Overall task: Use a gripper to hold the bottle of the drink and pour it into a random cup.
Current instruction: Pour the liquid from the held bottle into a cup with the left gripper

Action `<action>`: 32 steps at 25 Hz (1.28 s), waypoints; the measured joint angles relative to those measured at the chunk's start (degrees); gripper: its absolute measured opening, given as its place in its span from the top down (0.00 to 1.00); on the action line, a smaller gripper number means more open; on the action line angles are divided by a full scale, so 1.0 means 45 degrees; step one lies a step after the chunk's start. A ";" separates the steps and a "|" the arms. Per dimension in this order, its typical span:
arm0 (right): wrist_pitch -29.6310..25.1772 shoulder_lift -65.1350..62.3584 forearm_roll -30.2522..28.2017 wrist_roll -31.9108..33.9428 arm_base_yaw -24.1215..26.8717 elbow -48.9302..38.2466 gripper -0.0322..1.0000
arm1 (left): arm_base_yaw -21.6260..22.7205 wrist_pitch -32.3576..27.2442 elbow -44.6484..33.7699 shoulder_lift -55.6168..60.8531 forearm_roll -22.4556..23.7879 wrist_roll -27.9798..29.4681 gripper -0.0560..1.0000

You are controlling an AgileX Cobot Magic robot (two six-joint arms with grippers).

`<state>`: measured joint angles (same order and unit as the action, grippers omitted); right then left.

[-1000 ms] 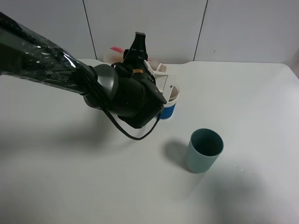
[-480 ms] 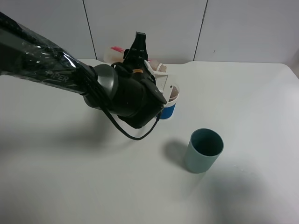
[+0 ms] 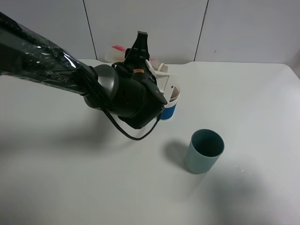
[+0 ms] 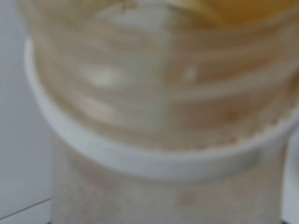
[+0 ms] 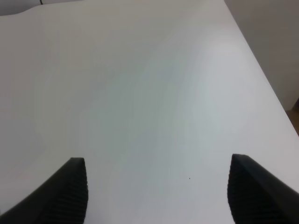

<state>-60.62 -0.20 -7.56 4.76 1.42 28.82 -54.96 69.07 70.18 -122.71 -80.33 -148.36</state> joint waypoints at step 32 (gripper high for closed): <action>0.0000 0.0000 0.0000 0.0000 0.0000 0.0000 0.35 | 0.0000 0.0000 0.0000 0.0000 0.0972 -0.0513 0.60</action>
<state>-60.62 -0.20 -7.56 4.76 1.42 28.82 -54.96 69.07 70.18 -122.71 -75.96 -150.66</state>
